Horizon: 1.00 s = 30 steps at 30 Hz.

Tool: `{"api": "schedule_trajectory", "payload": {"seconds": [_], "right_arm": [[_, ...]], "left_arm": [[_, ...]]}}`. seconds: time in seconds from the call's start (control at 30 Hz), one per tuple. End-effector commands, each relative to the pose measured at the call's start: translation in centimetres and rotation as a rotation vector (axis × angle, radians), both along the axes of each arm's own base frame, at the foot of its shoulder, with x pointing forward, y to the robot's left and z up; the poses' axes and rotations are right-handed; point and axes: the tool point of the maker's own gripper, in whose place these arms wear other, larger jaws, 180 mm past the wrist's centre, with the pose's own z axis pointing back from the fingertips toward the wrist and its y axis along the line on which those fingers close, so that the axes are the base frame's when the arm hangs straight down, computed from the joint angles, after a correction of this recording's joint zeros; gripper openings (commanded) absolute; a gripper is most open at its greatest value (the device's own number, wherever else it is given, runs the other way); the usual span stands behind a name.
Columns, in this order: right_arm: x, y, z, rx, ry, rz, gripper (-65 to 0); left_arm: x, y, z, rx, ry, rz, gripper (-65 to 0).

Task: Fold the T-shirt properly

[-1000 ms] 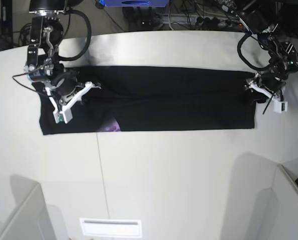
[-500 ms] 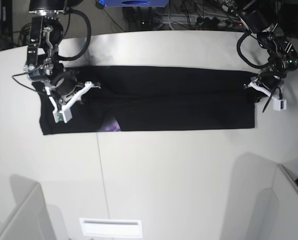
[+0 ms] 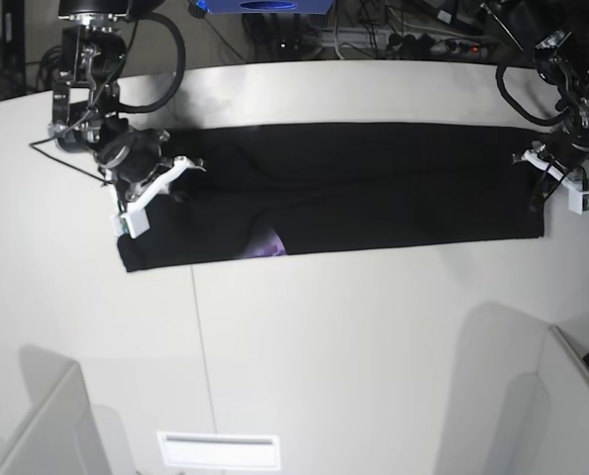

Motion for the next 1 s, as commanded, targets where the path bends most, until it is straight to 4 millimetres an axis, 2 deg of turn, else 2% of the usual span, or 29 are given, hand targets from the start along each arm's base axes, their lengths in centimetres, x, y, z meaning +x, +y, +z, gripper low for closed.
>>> {"api": "schedule_trajectory", "payload": {"seconds": [0.0, 0.2, 0.4, 0.73, 0.97], "right_arm": [[0.9, -0.1, 1.2, 0.005, -0.050, 0.000, -65.0], [1.4, -0.1, 1.5, 0.005, -0.061, -0.001, -65.0], [1.7, -0.2, 1.7, 0.005, -0.069, -0.002, -65.0], [2.4, -6.3, 2.4, -0.035, -0.089, -0.175, -65.0], [2.2, -7.2, 2.4, -0.042, -0.087, -0.202, -65.0]], "left_arm": [[1.0, 0.3, 2.5, 0.044, -0.072, -0.029, -65.0], [0.7, -2.0, 4.7, 0.089, -0.125, -0.040, -65.0], [1.7, -7.8, 5.2, 0.074, -0.145, -0.174, -65.0], [3.4, -17.0, 4.0, -0.073, -0.147, -0.275, -65.0], [3.5, -23.7, 3.2, -0.173, -0.126, -0.369, -65.0]]}}
